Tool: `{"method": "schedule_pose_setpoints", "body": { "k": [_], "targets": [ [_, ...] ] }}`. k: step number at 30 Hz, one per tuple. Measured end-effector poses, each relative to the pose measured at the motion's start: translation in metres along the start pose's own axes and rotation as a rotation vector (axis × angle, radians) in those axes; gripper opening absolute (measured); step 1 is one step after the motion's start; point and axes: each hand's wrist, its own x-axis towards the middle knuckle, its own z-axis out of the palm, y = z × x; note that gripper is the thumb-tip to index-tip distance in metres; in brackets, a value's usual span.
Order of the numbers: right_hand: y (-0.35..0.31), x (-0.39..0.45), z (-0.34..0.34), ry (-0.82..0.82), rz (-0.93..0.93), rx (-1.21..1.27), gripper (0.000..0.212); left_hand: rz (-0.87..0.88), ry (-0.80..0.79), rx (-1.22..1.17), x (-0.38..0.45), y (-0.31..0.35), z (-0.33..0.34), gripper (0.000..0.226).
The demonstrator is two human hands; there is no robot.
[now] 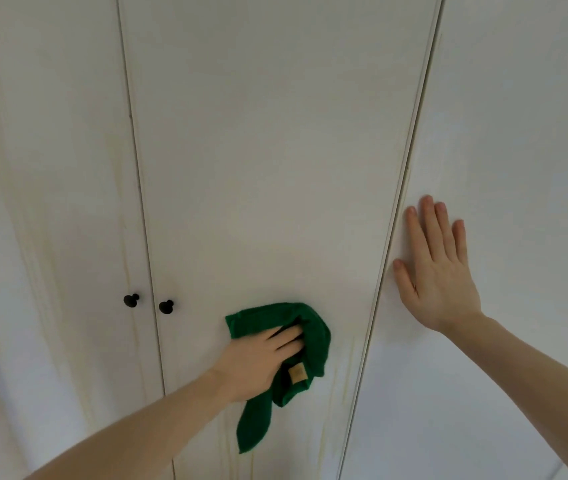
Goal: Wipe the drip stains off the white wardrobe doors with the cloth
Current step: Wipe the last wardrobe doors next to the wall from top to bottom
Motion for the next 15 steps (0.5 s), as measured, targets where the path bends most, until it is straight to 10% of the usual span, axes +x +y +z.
{"method": "schedule_pose_setpoints", "body": {
  "k": [15],
  "targets": [
    [-0.008,0.0,-0.003,0.013,0.027,0.024,0.078,-0.565,0.208,0.009,-0.101,-0.124,-0.06,0.059]
  ]
}}
